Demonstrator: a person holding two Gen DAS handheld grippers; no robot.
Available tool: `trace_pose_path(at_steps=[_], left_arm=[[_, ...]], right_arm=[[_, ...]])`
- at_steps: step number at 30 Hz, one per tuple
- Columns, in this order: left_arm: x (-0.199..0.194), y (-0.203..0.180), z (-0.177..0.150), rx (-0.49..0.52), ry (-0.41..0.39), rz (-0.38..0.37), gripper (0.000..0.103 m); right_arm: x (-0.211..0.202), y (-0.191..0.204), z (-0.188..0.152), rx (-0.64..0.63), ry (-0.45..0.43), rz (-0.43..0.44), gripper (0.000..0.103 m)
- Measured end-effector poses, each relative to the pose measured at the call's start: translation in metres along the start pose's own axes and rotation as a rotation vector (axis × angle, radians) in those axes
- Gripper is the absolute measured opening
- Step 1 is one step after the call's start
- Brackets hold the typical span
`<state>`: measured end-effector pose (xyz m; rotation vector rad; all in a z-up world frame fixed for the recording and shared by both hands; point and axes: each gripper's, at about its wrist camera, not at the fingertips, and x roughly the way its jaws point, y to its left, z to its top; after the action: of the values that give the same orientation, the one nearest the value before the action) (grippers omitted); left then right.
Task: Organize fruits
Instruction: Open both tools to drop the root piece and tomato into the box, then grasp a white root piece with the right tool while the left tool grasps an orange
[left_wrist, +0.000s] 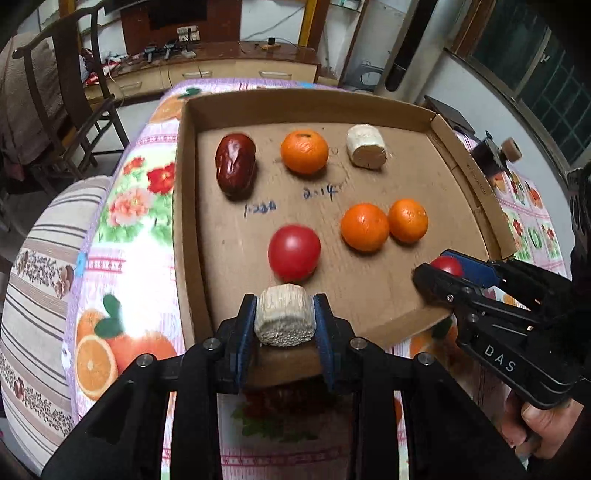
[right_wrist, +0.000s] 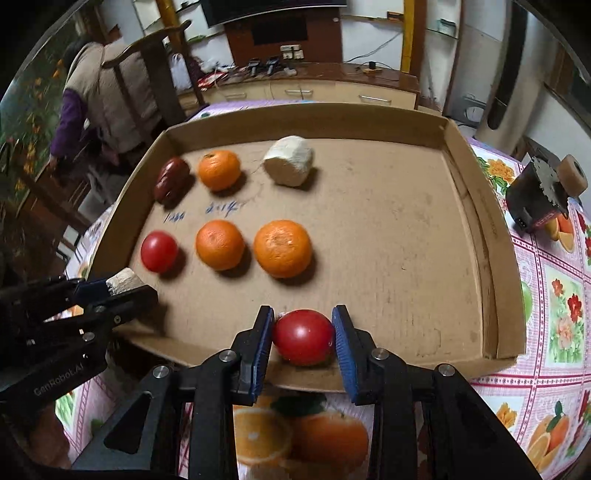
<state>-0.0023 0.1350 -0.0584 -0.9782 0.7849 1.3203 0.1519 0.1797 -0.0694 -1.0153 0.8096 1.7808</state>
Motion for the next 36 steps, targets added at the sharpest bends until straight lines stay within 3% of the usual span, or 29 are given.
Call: trace_pose_path(at_steps=[1, 4, 8, 12, 16, 26, 36], left_arm=[[0.0, -0.001, -0.002, 0.006, 0.003, 0.001, 0.028], [-0.002, -0.005, -0.002, 0.022, -0.002, 0.032, 0.03], [-0.008, -0.004, 0.002, 0.02, -0.012, 0.032, 0.043], [-0.018, -0.008, 0.003, 0.028, -0.017, 0.058, 0.044], [-0.028, -0.01, 0.002, 0.032, -0.035, 0.066, 0.054], [-0.055, -0.009, -0.006, 0.025, -0.062, 0.036, 0.054], [-0.064, -0.015, -0.028, 0.027, -0.052, 0.02, 0.054]], right_arm=[[-0.001, 0.001, -0.001, 0.0, 0.001, 0.001, 0.035], [-0.005, 0.003, -0.003, 0.005, -0.014, -0.028, 0.05], [-0.018, 0.003, -0.002, 0.011, -0.056, -0.034, 0.067], [-0.037, -0.001, -0.006, 0.035, -0.1, -0.02, 0.069], [-0.053, -0.005, -0.014, 0.056, -0.117, -0.005, 0.071], [-0.096, -0.014, -0.058, 0.132, -0.153, 0.035, 0.071], [-0.114, -0.023, -0.095, 0.173, -0.135, 0.034, 0.071]])
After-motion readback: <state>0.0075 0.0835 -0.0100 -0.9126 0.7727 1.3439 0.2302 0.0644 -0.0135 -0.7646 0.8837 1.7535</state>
